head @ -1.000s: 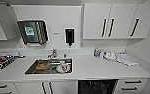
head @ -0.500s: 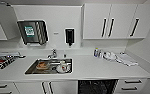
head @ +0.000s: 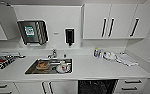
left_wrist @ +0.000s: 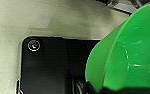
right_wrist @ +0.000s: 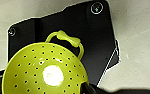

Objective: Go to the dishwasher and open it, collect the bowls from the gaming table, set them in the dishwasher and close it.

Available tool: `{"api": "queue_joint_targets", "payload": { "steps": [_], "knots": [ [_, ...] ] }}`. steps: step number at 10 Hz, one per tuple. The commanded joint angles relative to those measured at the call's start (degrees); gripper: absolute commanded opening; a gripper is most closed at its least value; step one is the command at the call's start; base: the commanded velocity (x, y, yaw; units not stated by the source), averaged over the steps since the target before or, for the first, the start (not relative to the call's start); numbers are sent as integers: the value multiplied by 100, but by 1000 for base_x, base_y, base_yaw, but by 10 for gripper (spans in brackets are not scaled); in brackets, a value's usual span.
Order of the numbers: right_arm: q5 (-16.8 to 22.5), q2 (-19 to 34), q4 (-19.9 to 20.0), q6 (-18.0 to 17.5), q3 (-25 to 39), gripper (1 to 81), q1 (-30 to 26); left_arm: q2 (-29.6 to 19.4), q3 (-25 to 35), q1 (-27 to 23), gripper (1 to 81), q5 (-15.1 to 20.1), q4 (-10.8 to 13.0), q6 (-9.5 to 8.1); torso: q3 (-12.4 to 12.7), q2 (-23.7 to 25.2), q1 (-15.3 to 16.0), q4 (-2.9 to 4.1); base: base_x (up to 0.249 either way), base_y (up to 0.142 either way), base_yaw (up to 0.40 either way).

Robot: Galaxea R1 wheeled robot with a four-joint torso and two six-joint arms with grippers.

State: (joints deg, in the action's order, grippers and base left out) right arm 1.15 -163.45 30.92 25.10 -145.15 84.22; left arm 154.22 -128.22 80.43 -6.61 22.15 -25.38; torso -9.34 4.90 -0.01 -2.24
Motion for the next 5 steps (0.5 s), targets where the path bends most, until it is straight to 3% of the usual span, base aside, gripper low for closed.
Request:
{"api": "queue_joint_targets", "payload": {
  "steps": [1,5],
  "knots": [
    [448,477,55,-5,462,10,-392,-523,605,-287,10,72,105,16,0,0,1,0,0,0,0],
    [615,864,55,-32,867,10,-621,-1279,1563,-559,10,72,96,-20,0,0,1,0,0,0,0]
  ]
}}
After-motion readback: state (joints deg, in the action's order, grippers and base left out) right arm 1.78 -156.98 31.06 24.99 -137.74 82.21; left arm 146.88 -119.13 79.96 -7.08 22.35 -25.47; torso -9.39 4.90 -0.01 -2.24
